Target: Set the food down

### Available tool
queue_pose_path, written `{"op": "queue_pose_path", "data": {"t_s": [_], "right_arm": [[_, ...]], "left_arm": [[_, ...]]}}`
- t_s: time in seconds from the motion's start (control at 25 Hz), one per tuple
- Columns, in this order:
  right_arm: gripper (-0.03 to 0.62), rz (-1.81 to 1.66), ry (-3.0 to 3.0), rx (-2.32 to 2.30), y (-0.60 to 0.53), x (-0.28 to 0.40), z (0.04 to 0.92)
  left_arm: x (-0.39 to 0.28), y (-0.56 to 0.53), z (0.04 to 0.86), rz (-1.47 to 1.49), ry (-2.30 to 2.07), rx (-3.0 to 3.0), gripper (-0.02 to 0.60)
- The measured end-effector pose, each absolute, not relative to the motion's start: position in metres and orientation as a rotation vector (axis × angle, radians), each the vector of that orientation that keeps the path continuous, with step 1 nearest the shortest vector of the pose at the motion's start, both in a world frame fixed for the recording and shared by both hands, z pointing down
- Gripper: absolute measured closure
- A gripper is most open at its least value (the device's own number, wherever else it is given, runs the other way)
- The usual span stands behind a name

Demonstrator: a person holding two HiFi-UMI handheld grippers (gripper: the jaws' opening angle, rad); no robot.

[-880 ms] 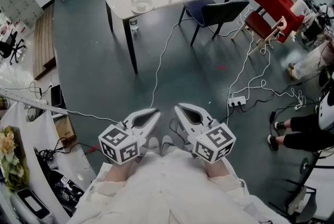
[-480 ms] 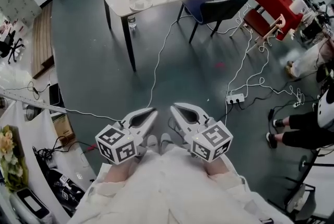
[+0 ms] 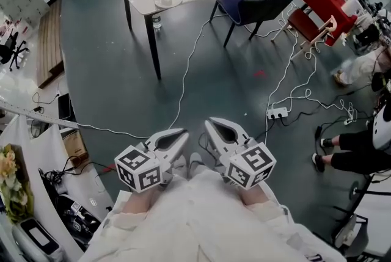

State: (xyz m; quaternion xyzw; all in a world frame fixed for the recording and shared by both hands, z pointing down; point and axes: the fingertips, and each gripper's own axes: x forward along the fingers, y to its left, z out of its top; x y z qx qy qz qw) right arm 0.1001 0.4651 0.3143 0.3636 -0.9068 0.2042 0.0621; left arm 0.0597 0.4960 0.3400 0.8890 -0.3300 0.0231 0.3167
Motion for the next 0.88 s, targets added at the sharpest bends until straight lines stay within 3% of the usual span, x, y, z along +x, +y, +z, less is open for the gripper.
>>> {"op": "queue_pose_path", "data": {"t_s": [0.88], "right_arm": [[0.592, 0.690, -2.698, 1.066, 0.409, 0.050, 0.348]], "left_arm": [[0.004, 0.428, 0.358, 0.008, -0.887, 2.299, 0.555]]}}
